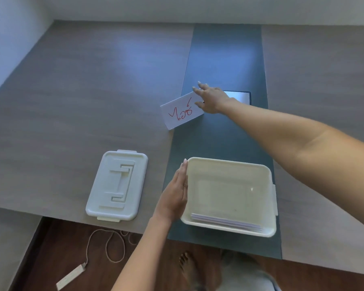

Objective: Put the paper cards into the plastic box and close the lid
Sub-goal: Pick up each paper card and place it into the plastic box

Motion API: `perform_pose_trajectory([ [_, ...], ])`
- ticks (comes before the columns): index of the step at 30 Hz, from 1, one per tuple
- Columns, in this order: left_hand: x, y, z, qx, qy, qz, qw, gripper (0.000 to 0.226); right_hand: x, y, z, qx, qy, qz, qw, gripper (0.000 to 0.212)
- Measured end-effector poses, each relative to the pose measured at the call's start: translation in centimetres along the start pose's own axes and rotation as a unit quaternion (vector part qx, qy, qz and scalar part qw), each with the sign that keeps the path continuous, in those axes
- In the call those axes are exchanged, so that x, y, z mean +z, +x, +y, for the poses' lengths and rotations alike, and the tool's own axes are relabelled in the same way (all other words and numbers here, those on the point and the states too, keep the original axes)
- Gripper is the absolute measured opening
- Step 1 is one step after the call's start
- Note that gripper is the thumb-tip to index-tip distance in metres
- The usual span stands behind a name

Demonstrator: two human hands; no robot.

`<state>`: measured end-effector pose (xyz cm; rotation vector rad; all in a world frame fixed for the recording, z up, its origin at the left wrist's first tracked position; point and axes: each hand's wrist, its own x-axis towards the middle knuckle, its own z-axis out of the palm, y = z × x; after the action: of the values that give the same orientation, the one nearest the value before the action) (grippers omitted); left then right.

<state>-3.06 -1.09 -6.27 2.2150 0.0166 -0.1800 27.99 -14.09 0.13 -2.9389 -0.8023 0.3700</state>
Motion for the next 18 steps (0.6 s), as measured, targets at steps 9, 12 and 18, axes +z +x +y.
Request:
perform_pose_trajectory([
  [9, -0.5, -1.3, 0.9, 0.043, 0.012, 0.003, 0.999, 0.051, -0.4, 2.4, -1.2, 0.002, -0.077, -0.02, 0.997, 0.057],
  [12, 0.7, -0.3, 1.8, 0.027, -0.005, -0.008, 1.0, 0.051, 0.2, 2.1, 0.3, 0.01, -0.11, -0.008, 0.994, 0.043],
  [18, 0.4, 0.0, 0.9, 0.028, -0.006, -0.008, 1.0, 0.05, 0.7, 1.2, 0.6, -0.016, -0.075, -0.024, 0.997, 0.033],
])
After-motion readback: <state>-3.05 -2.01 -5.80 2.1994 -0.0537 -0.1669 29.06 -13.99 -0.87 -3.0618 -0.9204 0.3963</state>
